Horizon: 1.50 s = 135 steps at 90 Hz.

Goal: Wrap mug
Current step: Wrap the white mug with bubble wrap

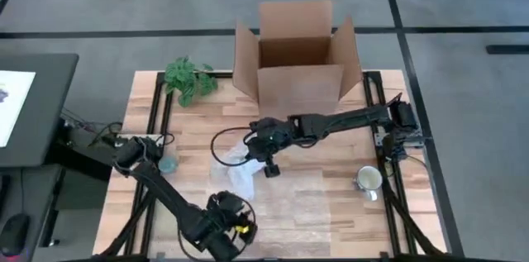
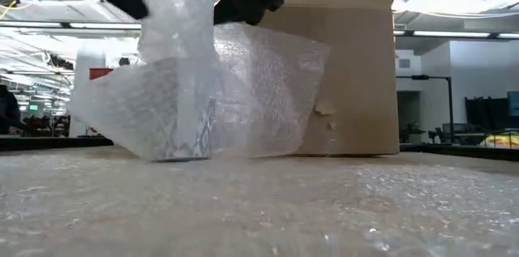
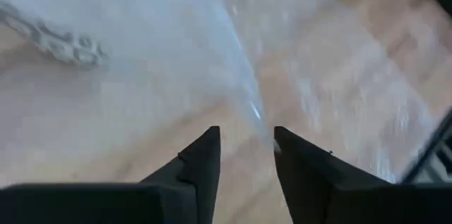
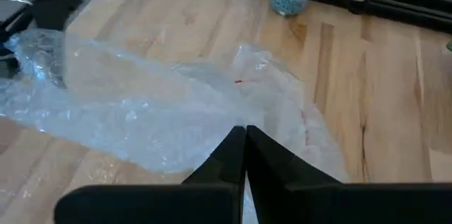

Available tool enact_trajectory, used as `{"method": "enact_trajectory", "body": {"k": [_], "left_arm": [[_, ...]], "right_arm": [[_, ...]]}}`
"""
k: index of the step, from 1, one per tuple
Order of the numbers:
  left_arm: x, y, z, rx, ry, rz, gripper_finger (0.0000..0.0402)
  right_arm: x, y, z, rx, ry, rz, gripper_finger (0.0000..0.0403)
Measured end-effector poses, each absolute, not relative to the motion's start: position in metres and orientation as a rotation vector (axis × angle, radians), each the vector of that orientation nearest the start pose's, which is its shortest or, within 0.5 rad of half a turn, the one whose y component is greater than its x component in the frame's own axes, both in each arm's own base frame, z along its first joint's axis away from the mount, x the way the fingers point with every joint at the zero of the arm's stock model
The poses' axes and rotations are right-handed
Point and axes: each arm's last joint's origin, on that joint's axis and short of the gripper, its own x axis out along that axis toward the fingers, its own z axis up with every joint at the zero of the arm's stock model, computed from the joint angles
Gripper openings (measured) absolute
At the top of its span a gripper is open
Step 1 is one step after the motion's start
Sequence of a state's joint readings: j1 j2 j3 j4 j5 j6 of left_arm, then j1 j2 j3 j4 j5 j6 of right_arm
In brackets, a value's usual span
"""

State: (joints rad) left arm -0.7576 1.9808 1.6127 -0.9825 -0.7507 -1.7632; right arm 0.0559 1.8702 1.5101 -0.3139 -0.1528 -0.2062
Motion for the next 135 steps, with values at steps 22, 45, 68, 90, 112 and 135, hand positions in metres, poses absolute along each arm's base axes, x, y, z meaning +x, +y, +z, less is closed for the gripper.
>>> {"method": "enact_trajectory", "body": {"k": [22,45,68,90,112,135], "left_arm": [[0.301,-0.245,0.227,-0.738,0.505,0.852,0.0096],[0.284,-0.234,0.233,-0.724,0.368,0.976,0.0081],[0.278,-0.223,0.252,-0.677,0.37,0.97,0.0074],[0.239,-0.243,0.301,-0.71,0.539,0.686,0.0074],[0.247,-0.274,0.302,-0.801,0.498,0.467,0.0062],[0.29,-0.261,0.252,-0.71,0.383,0.639,0.0045]], "right_arm": [[0.422,0.028,0.265,-0.143,0.658,0.262,0.0],[0.421,0.025,0.263,-0.137,0.685,0.257,0.0],[0.42,0.025,0.262,-0.118,0.699,0.251,0.0],[0.422,0.016,0.263,-0.024,0.695,0.196,0.0],[0.425,0.003,0.267,0.075,0.649,0.115,0.0],[0.423,0.002,0.265,0.081,0.678,0.109,0.0]]}}
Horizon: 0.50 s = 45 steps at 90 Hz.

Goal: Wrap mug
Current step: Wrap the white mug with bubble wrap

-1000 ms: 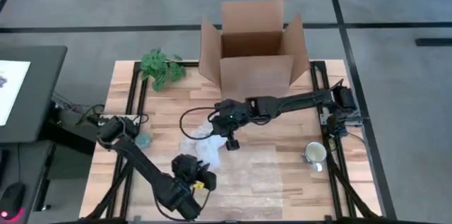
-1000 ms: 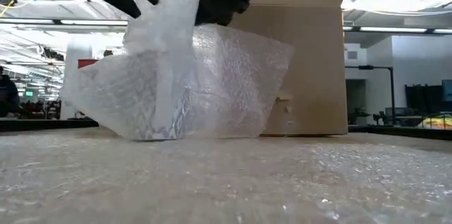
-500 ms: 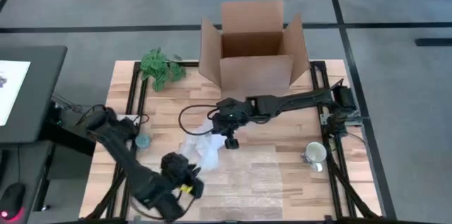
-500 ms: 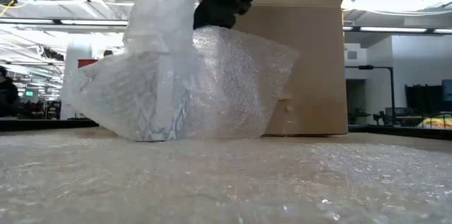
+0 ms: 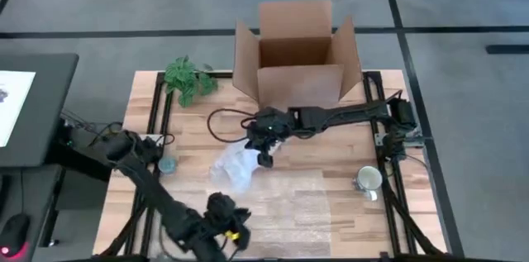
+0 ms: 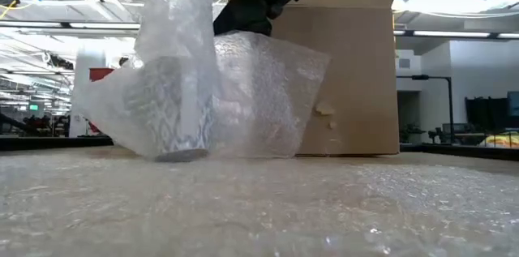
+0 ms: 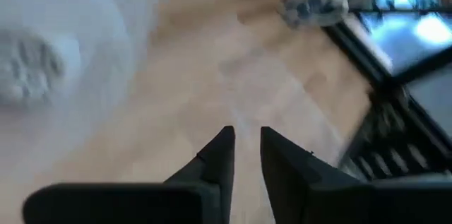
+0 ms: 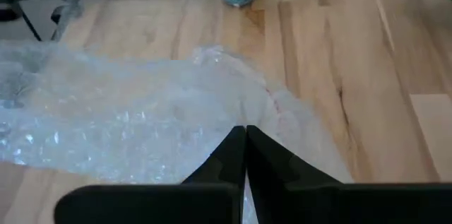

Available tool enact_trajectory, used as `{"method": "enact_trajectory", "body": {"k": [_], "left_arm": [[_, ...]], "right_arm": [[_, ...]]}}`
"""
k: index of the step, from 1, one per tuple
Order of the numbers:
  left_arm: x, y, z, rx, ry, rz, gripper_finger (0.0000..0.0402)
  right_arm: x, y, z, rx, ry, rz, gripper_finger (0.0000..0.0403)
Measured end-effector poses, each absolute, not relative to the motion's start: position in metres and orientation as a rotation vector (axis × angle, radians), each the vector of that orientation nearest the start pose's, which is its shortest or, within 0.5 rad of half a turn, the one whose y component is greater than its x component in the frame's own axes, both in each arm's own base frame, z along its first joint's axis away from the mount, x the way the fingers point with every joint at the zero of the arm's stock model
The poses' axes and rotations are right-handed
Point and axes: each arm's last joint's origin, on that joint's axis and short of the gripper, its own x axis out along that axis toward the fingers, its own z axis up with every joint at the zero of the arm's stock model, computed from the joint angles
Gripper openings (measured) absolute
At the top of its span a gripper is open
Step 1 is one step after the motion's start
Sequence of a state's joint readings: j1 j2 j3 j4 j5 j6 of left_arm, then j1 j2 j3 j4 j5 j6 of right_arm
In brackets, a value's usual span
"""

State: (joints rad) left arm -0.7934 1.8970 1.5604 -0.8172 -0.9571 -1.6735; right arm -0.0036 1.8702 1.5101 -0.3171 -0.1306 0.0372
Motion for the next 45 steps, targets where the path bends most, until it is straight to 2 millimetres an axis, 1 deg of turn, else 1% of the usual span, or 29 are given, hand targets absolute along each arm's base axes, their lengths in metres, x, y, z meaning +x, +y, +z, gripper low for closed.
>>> {"method": "enact_trajectory", "body": {"k": [9,22,32,45], "left_arm": [[0.304,-0.249,0.245,-0.692,0.329,0.703,0.0042],[0.312,-0.23,0.246,-0.636,0.289,0.779,0.0036],[0.31,-0.22,0.243,-0.599,0.311,0.837,0.0026],[0.302,-0.207,0.241,-0.583,0.312,0.936,0.0009]], "right_arm": [[0.423,0.004,0.264,0.081,0.694,0.112,0.0],[0.421,0.005,0.262,0.081,0.717,0.114,0.0],[0.42,0.006,0.261,0.081,0.728,0.116,0.0],[0.42,0.009,0.261,0.101,0.74,0.115,0.0]]}}
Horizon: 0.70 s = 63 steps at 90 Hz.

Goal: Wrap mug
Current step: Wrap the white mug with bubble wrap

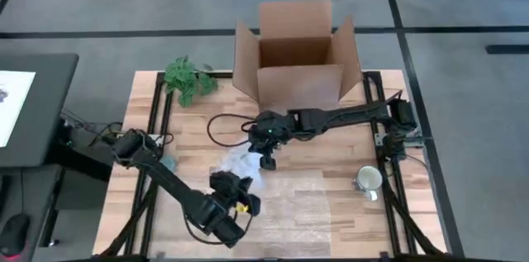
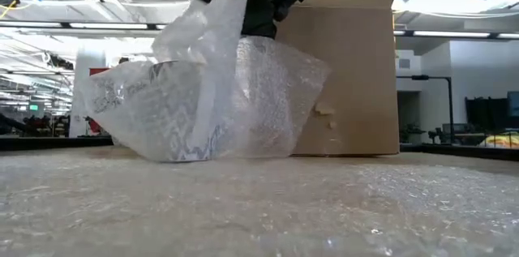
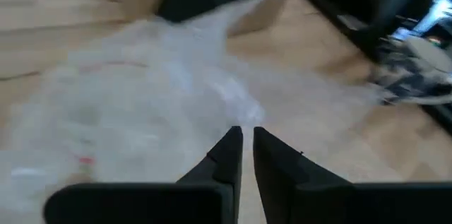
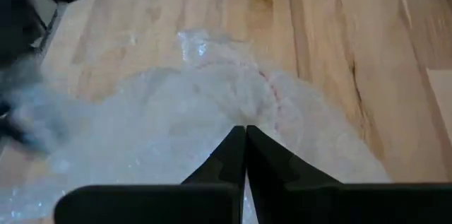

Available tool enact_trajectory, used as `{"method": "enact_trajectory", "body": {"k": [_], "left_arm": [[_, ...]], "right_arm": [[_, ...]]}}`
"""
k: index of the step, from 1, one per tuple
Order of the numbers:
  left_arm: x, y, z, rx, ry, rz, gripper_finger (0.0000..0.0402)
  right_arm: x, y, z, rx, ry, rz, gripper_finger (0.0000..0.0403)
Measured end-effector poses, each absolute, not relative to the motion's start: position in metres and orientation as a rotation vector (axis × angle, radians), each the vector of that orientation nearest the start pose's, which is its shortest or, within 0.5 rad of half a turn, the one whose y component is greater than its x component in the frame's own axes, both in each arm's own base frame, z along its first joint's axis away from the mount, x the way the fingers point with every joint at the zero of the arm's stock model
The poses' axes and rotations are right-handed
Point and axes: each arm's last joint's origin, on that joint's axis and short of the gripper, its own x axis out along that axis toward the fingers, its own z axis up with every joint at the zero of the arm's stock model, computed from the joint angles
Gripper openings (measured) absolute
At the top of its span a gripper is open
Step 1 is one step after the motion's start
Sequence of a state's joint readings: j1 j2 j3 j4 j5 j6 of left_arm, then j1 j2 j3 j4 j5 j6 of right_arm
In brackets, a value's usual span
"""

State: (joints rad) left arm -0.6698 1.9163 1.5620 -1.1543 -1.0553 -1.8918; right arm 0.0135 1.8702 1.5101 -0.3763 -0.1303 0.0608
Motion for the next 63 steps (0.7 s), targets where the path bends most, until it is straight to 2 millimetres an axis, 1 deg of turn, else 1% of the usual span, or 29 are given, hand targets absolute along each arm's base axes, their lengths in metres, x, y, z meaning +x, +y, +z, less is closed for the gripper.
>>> {"method": "enact_trajectory", "body": {"k": [16,26,34,48,63], "left_arm": [[0.29,-0.196,0.242,-0.53,0.319,1.028,0.0001],[0.288,-0.19,0.24,-0.481,0.337,1.059,0.0],[0.289,-0.183,0.231,-0.472,0.343,1.087,0.0],[0.294,-0.172,0.208,-0.546,0.341,1.122,0.0],[0.297,-0.16,0.202,-0.593,0.376,1.171,0.0]], "right_arm": [[0.419,0.014,0.26,0.098,0.752,0.124,0.0],[0.419,0.015,0.26,0.099,0.752,0.126,0.0],[0.419,0.015,0.26,0.116,0.754,0.118,0.0],[0.419,0.015,0.26,0.117,0.755,0.115,0.0],[0.418,0.015,0.259,0.132,0.768,0.107,0.0]]}}
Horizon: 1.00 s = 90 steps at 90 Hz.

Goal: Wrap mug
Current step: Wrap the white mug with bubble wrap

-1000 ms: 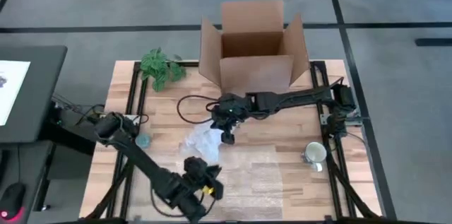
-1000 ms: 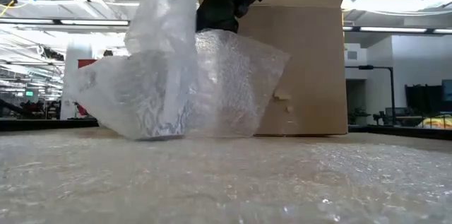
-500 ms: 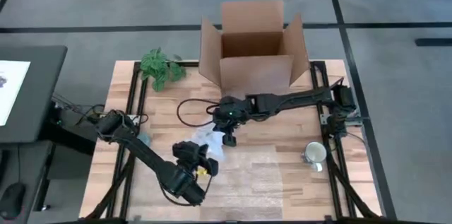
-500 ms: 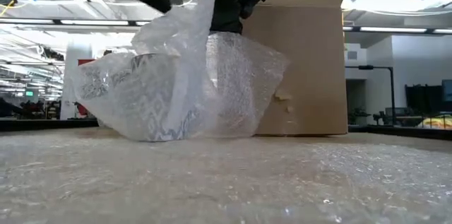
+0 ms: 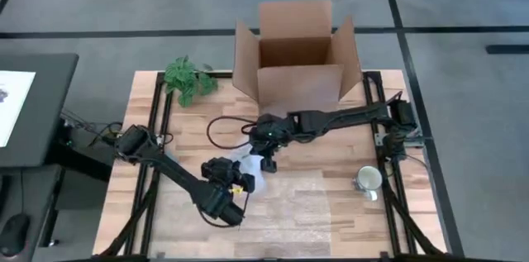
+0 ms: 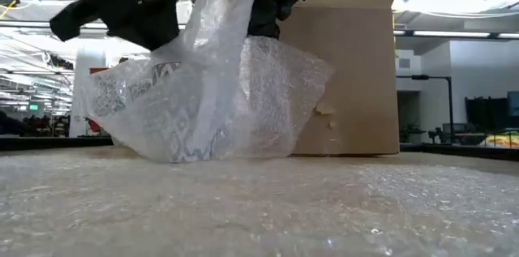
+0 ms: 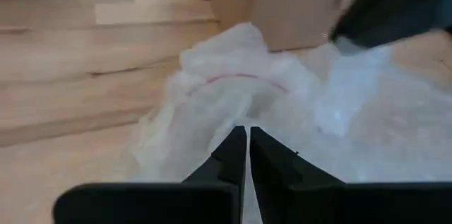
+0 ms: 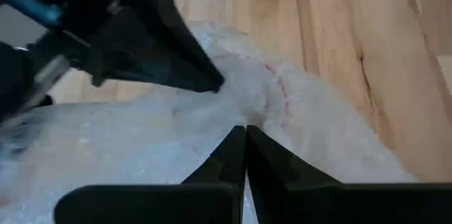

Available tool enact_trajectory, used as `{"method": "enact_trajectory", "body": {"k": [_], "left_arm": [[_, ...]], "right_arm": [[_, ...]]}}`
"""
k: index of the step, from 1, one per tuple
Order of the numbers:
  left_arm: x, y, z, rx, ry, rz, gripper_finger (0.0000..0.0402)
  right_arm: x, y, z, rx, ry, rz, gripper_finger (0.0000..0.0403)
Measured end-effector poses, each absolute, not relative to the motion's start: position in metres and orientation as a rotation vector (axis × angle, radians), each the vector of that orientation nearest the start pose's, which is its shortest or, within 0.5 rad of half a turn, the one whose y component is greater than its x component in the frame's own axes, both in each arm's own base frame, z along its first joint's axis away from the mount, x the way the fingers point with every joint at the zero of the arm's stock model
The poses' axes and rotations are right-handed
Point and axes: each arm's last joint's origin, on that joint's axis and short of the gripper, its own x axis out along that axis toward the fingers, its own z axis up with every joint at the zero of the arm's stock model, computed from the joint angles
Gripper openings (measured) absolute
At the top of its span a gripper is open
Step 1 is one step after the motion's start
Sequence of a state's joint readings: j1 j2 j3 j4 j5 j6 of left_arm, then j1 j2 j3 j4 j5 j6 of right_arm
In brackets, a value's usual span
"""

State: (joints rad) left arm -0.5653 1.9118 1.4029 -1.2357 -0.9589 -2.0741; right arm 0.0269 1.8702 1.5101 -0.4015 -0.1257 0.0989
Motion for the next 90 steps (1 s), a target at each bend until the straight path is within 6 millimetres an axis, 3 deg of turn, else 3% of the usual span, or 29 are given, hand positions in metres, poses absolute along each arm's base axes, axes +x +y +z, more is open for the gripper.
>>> {"method": "enact_trajectory", "body": {"k": [21,39,67,90], "left_arm": [[0.301,-0.154,0.2,-0.701,0.443,1.222,0.0],[0.298,-0.152,0.211,-0.783,0.485,1.222,0.0],[0.263,-0.127,0.275,-0.743,0.419,1.176,0.0],[0.245,-0.123,0.326,-0.688,0.56,0.806,0.0]], "right_arm": [[0.417,0.022,0.258,0.134,0.779,0.117,0.0],[0.416,0.029,0.258,0.126,0.782,0.134,0.0],[0.418,0.018,0.259,0.174,0.768,0.037,0.0],[0.418,0.0,0.259,0.32,0.76,-0.081,0.0]]}}
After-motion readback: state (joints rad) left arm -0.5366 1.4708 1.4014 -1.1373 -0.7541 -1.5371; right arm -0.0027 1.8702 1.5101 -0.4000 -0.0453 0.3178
